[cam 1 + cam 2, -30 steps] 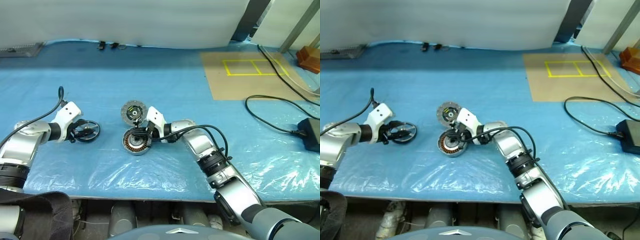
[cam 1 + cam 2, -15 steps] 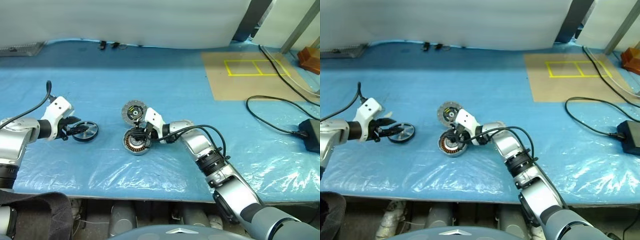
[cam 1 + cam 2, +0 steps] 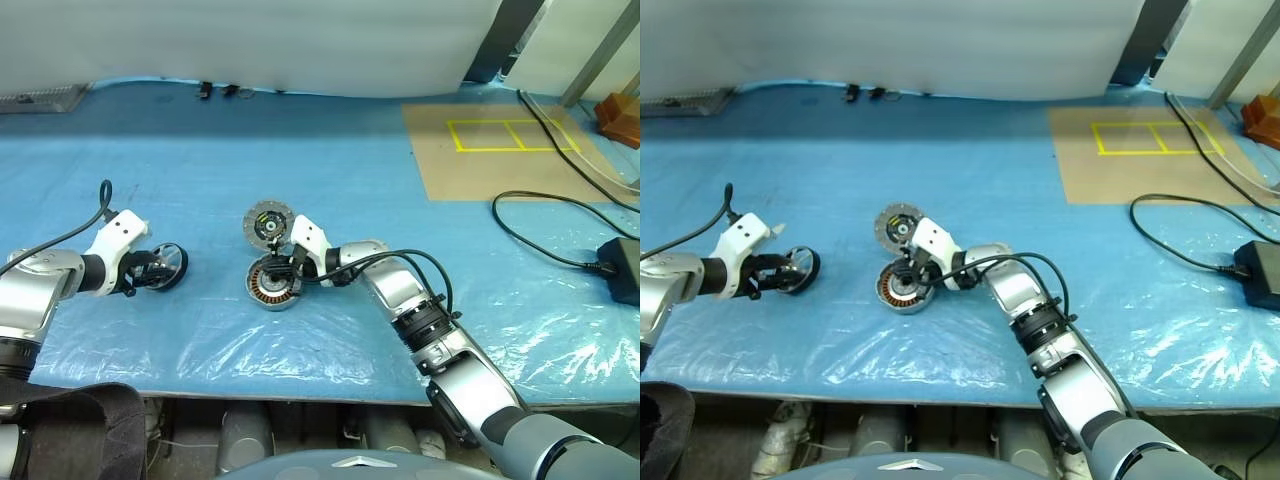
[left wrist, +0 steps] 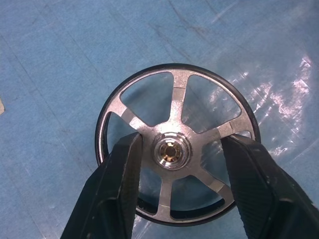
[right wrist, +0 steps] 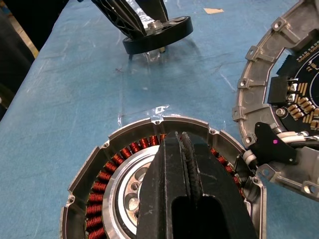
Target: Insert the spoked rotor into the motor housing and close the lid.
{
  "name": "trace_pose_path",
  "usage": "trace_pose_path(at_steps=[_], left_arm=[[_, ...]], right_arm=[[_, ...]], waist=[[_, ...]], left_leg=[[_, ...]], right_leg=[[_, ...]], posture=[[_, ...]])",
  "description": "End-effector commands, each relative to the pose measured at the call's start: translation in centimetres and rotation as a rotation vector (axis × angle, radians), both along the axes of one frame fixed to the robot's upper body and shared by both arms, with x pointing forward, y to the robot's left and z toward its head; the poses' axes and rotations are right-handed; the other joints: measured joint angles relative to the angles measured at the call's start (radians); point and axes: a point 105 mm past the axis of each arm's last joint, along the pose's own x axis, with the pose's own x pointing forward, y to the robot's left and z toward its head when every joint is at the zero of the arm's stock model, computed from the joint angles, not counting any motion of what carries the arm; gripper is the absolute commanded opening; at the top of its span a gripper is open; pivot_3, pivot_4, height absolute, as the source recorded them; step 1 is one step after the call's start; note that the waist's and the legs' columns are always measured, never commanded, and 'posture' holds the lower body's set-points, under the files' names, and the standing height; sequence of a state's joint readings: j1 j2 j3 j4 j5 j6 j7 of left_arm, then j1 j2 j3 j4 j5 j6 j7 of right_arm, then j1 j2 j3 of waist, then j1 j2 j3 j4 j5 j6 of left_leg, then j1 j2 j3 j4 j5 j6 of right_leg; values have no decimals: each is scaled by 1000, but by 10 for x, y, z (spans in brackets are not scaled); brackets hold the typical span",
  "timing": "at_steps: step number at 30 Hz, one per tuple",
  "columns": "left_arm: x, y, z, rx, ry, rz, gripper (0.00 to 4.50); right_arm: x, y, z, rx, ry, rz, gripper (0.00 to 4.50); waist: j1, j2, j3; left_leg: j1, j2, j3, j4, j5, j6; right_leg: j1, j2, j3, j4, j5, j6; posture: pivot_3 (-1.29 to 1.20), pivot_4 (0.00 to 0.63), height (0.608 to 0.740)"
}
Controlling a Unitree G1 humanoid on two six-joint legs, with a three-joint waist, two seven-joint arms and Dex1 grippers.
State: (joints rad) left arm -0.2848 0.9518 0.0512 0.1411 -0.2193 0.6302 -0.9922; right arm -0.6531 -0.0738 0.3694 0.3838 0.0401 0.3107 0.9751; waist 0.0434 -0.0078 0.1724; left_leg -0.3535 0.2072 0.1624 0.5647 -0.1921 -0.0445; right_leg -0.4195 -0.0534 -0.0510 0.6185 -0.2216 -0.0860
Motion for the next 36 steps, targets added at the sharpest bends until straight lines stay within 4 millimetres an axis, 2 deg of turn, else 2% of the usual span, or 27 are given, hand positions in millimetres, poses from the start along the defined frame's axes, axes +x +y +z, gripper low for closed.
trace_pose_path(at_steps=[1, 2, 5, 7, 8, 17, 22, 29, 32, 36], left_arm=[[-3, 1, 7, 16, -15, -18, 2595], [-5, -2, 7, -2, -9, -28, 2595], [-9, -5, 9, -39, -12, -46, 1994], [-12, -4, 9, -35, -13, -47, 1385], [-12, -3, 9, -31, -18, -41, 1287], [-12, -4, 10, -59, -56, 7, 1288], [-18, -32, 43, -295, -185, -63, 1288], [-40, -72, 72, -475, -302, -233, 1288], [-43, -89, 74, -558, -304, -254, 1288], [-44, -113, 58, -601, -267, -273, 1288]], right_arm=[[-3, 8, 13, 44, -32, 23, 0], [-3, 8, 13, 44, -33, 24, 0], [-3, 8, 13, 41, -39, 26, 0], [-3, 9, 14, 45, -37, 28, 0], [-3, 9, 16, 51, -36, 30, 0], [-1, 10, 24, 77, -37, 29, 0], [2, -4, 32, 98, -35, 25, 0], [2, -35, 39, 83, -35, 45, 0], [2, -44, 42, 78, -23, 43, 0], [5, -58, 39, 37, -9, 21, 0]], waist=[[-1, 0, 0], [-1, 0, 0], [0, 0, 0], [0, 0, 0], [0, 0, 0], [0, 0, 0], [0, 0, 0], [2, -1, 0], [2, 0, 1], [0, 0, 1]], left_leg=[[0, 0, 0, 0, 0, 0], [0, 0, 0, 0, 0, 0], [0, 0, 0, -1, 0, 0], [0, 0, 0, -1, 0, 0], [0, 0, 0, -1, 0, 0], [0, 0, 0, -1, 0, 0], [0, 0, 0, -1, 0, 0], [-1, 0, 0, -1, 0, 0], [-1, 0, 0, -1, 0, 0], [-1, 0, 1, -1, 0, 0]], right_leg=[[0, 0, 0, 0, 0, 0], [0, 0, 0, 0, 0, 0], [0, 0, 0, -1, 0, 0], [0, 0, 0, -1, 0, 0], [0, 0, 0, -1, 0, 0], [0, 0, 0, -1, 0, 0], [0, 0, 0, -2, 0, 0], [0, 0, 0, -3, 0, 0], [0, 0, 0, -2, 0, 0], [0, 1, 0, -2, 0, 0]], posture=[[0, 150, 740], [0, 150, 740], [0, 150, 740], [0, 150, 740], [0, 150, 740], [0, 150, 740], [0, 150, 740], [0, 150, 740], [0, 150, 740], [0, 150, 740]])
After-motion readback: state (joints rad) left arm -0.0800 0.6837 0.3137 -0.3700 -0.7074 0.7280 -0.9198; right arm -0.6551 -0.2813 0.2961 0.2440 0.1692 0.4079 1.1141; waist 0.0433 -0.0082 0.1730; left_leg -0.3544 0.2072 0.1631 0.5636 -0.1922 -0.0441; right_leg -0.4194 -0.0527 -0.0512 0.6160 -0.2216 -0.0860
